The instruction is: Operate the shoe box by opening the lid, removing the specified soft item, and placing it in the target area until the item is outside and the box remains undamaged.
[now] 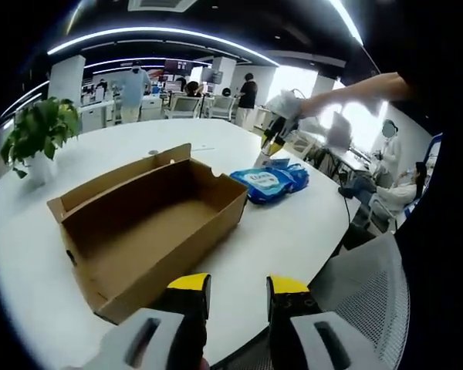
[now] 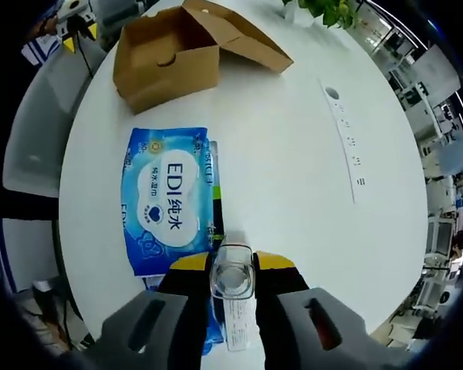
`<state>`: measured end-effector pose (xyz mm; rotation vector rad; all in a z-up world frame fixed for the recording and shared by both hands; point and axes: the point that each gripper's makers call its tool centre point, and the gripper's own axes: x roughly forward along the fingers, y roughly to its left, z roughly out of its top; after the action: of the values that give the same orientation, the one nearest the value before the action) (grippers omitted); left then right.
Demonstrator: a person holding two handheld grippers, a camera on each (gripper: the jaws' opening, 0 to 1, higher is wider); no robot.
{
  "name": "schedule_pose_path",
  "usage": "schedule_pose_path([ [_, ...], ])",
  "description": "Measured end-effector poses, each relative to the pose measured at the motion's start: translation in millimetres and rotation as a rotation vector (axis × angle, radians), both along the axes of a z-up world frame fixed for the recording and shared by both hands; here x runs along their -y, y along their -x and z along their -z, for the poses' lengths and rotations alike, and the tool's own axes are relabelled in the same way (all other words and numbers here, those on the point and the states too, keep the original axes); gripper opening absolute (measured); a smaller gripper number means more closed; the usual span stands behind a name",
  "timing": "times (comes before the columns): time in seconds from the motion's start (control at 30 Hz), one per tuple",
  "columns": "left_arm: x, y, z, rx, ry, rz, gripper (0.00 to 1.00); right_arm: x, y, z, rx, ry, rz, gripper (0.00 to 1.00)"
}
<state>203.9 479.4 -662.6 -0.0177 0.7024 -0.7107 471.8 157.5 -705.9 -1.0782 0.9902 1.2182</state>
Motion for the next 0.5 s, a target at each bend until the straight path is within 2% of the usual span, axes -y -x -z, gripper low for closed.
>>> schedule_pose_path([
  [0.3, -1.2, -2.1, 1.8, -0.006, 0.007, -0.012, 0.29, -6.3, -3.3, 2.9, -0.008, 0.025, -0.058, 0.19],
  [0.5, -2.1, -2.9, 3.5, -0.008, 0.003, -0.022, 0.29, -4.0, -8.5, 5.0, -0.005, 0.033, -0.053, 0.19],
])
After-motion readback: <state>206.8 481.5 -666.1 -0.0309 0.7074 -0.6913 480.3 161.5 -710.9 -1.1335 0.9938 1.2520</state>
